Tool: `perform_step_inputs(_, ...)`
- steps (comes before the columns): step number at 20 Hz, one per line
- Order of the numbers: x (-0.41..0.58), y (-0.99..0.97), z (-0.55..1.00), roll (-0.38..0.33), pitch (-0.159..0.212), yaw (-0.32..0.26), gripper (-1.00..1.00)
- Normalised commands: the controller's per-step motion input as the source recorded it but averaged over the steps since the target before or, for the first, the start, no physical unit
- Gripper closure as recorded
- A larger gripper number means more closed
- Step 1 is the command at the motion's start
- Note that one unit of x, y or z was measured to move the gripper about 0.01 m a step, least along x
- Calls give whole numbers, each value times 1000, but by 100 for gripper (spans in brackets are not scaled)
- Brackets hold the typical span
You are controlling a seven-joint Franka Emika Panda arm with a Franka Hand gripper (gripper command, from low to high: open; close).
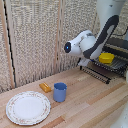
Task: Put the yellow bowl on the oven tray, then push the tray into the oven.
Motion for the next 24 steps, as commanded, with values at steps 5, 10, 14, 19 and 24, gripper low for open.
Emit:
perform_step_inputs(5,-29,-279,-281,-93,111,54,-100)
perform_step_inputs(10,-88,-486,81,-1,-40,2,-100)
perform_step_inputs(14,-80,-506,128,17,-48,0,-100)
perform_step_inputs(19,-94,-433,13,43,8,9,-100)
perform_step_inputs(24,-21,-248,0,13,39,6,100)
